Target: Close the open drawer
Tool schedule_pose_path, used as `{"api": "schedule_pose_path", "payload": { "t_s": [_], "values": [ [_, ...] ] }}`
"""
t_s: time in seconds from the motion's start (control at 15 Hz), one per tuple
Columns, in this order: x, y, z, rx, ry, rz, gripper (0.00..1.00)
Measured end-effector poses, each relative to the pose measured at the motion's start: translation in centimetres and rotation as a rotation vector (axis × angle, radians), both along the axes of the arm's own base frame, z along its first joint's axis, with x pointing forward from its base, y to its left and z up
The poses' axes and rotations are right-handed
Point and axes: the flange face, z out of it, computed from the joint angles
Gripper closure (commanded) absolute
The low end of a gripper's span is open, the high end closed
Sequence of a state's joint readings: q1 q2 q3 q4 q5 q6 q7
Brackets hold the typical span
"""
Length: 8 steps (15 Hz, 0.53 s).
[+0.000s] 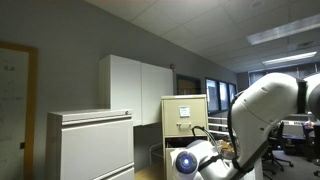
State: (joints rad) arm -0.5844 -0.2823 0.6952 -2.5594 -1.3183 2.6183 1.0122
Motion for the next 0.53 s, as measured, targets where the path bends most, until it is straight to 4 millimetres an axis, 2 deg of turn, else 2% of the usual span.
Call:
{"api": "schedule_pose_path", "payload": {
  "t_s": [0.2,0.33,0.4,0.53],
  "values": [
    [2.5,-1.5,2.0,-0.088,-0.132,0.046,0.99],
    [4.0,-2.6,2.6,-0.132,-0.214,0.061,0.97],
    [4.7,-3.5,2.3,-0.152,-0.252,0.055,0.98],
    [5.9,-5.8,0.4,-0.178,-0.307,0.031,0.99]
  ]
}}
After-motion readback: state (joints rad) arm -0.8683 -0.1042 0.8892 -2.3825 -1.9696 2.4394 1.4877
